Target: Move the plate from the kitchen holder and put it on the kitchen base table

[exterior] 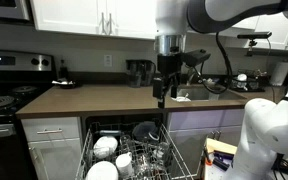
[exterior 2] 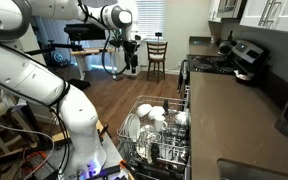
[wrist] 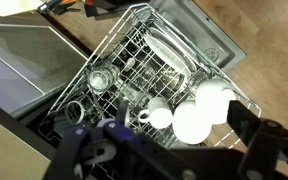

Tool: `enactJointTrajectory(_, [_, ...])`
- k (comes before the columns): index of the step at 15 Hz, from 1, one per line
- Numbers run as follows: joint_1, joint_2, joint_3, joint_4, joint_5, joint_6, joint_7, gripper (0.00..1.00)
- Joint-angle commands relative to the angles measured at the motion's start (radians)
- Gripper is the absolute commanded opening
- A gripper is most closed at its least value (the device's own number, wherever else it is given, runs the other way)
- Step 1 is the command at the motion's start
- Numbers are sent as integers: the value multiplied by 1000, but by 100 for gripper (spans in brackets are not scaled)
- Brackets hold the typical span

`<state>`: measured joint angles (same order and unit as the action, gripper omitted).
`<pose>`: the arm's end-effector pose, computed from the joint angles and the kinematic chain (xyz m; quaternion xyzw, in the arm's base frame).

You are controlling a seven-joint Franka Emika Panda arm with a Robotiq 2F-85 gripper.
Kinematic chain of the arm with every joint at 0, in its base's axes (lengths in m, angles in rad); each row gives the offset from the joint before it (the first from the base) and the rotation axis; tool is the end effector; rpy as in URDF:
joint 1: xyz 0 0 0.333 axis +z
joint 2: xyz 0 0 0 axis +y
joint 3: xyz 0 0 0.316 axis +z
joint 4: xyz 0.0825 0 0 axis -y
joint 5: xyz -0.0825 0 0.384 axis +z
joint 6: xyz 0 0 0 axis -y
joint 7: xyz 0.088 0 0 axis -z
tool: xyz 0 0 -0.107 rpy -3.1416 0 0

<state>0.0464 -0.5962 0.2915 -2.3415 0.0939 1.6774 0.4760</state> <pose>0.3408 0.1451 0.5317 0.9931 -0.1034 -0.0271 0.0481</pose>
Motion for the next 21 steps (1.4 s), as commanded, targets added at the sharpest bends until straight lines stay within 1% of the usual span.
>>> enactJointTrajectory(1, [11,3,-9,2,-5,-2,5,100])
enactJointTrajectory(12, [11,3,-9,2,-5,-2,5,100])
enactJointTrajectory(17, [1,87,14,6,-63,62,8,100])
enactJointTrajectory(21, [34,166,1,5,-124,93,-88,100])
